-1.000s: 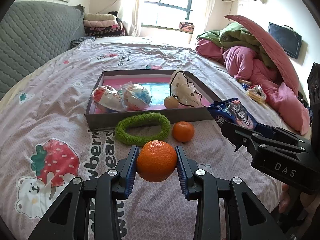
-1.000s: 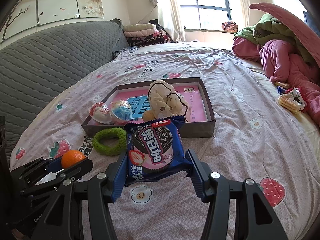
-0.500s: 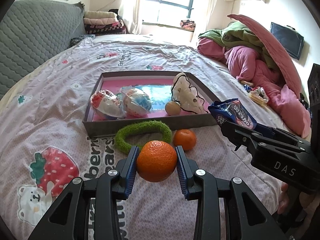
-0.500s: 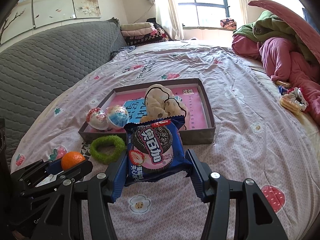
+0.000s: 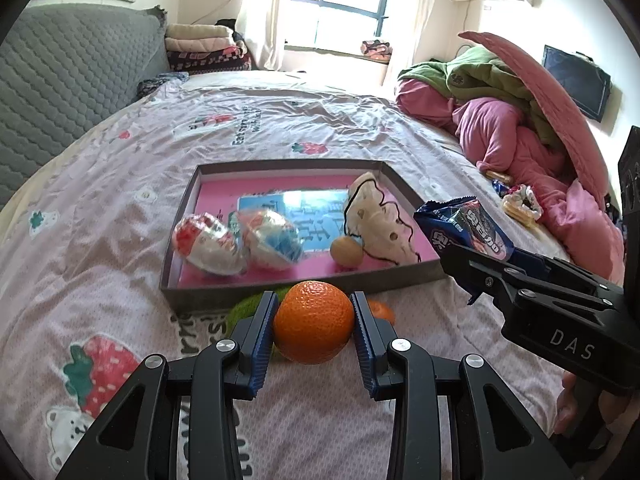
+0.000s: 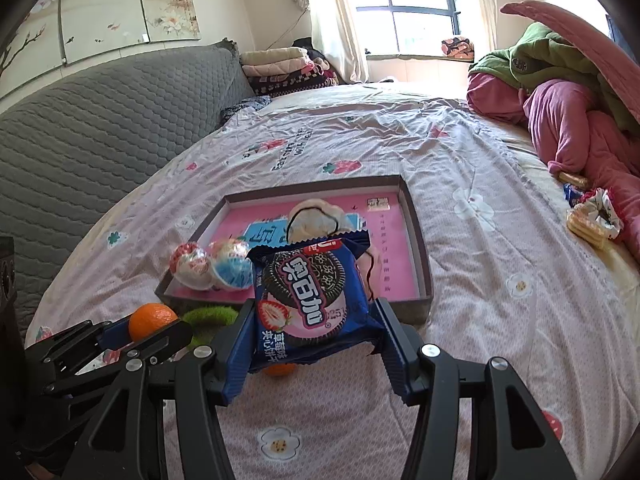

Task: Organize objects
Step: 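Carry the orange with the left tool while the right tool carries the packet over the tray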

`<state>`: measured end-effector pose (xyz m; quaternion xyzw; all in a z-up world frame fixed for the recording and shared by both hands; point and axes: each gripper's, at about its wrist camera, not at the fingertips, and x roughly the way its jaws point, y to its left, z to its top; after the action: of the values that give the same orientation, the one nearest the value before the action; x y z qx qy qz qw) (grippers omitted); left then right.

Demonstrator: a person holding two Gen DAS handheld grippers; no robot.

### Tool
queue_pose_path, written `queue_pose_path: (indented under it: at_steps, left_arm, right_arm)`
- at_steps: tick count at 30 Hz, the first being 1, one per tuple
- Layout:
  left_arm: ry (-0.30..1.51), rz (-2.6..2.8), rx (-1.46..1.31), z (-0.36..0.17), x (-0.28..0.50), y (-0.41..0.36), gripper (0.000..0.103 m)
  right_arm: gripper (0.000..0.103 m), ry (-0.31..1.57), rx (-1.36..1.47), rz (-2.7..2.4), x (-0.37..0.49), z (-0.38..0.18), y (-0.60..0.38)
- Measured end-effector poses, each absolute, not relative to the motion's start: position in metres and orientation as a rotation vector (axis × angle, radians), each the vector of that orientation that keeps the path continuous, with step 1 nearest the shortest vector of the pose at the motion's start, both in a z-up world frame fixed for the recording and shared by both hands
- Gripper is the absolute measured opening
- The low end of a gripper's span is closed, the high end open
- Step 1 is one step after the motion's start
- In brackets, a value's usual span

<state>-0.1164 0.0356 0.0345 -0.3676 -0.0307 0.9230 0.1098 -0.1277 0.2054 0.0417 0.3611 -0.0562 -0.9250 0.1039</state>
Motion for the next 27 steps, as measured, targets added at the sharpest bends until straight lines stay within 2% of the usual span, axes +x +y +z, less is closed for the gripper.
queue_pose_path:
  at_steps: [27]
  left_arm:
    - [-0.018,2.721,-1.054,0.048,-0.193,0.057,0.037]
  right_arm:
    - [0.056,-0.145,1.058,-2.767,-0.178,0.045,0.212]
